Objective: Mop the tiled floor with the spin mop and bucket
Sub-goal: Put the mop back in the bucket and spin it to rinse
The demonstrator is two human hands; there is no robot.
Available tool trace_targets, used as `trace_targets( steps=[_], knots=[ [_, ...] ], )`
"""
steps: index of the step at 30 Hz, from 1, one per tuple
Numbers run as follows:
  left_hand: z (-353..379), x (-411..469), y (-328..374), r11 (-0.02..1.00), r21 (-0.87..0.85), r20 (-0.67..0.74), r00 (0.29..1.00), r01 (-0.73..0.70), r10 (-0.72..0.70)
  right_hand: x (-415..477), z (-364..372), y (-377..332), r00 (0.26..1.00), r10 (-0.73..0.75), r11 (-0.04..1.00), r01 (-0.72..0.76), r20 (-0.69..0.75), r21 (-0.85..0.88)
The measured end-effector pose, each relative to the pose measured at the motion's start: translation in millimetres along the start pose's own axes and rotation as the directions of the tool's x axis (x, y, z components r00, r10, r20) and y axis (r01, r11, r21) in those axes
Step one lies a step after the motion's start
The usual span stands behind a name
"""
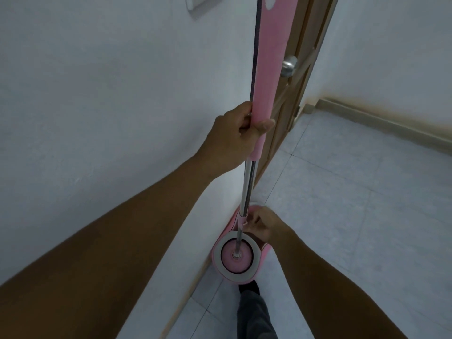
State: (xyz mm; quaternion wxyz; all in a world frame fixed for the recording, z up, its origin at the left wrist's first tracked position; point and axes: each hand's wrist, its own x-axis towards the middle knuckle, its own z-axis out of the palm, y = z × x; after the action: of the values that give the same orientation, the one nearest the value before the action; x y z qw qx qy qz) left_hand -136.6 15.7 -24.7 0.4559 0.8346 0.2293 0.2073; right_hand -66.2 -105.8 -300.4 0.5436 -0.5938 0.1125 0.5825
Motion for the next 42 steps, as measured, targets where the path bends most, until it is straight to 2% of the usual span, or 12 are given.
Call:
trace_targets(
  steps=[2,4,8,11,15,17,19,23,30,35,39,42],
  knots=[
    [-0.8,-4.6,2.4,1.000,0.024,0.006,1.000,0.000,-0.001,-26.1,13.7,-8.7,0.999,-0.039,0.985,0.041,0.015,-0.167],
    [-3.8,-10.3,3.2,0.998,0.060,-0.012,1.000,0.016,-0.015,-49.6,28.6,-20.2,0.975,-0.223,0.903,0.213,0.019,-0.374],
    [-18.8,-20.9,7.0,0.986,0.125,-0.067,0.992,0.114,-0.106,-83.2,46.5,-38.7,0.786,-0.594,0.557,0.557,0.173,-0.616],
    [-31.8,-32.4,13.2,0.968,0.189,-0.085,0.984,0.168,-0.155,-102.0,56.7,-46.2,0.631,-0.718,0.349,0.691,0.293,-0.634],
    [-48.5,-46.8,28.2,0.956,0.243,-0.154,0.980,0.164,-0.129,-120.6,66.0,-48.2,0.579,-0.749,0.292,0.724,0.321,-0.625],
    [-53.9,-52.0,34.2,0.952,0.253,-0.179,0.976,0.170,-0.127,-125.2,66.7,-46.0,0.515,-0.779,0.218,0.758,0.357,-0.615],
    [-56.1,-57.0,36.9,0.944,0.265,-0.193,0.970,0.196,-0.148,-127.4,67.8,-44.0,0.456,-0.800,0.141,0.775,0.390,-0.616],
    [-58.5,-58.4,38.0,0.926,0.261,-0.232,0.949,0.274,-0.215,-129.6,73.1,-45.4,0.394,-0.821,0.079,0.794,0.413,-0.602],
    [-57.9,-44.3,38.9,0.911,0.234,-0.270,0.923,0.340,-0.275,-126.4,81.4,-53.3,0.456,-0.804,0.109,0.744,0.382,-0.660],
    [-58.7,-44.6,40.9,0.904,0.265,-0.252,0.929,0.335,-0.271,-133.2,87.0,-59.9,0.571,-0.760,0.235,0.688,0.311,-0.687],
    [-67.0,-54.7,47.2,0.893,0.301,-0.198,0.938,0.335,-0.285,-140.2,90.2,-57.0,0.601,-0.742,0.240,0.650,0.296,-0.721],
    [-76.7,-73.0,48.6,0.866,0.384,-0.196,0.945,0.321,-0.263,-136.8,95.8,-55.7,0.672,-0.697,0.205,0.520,0.250,-0.829]
  ],
)
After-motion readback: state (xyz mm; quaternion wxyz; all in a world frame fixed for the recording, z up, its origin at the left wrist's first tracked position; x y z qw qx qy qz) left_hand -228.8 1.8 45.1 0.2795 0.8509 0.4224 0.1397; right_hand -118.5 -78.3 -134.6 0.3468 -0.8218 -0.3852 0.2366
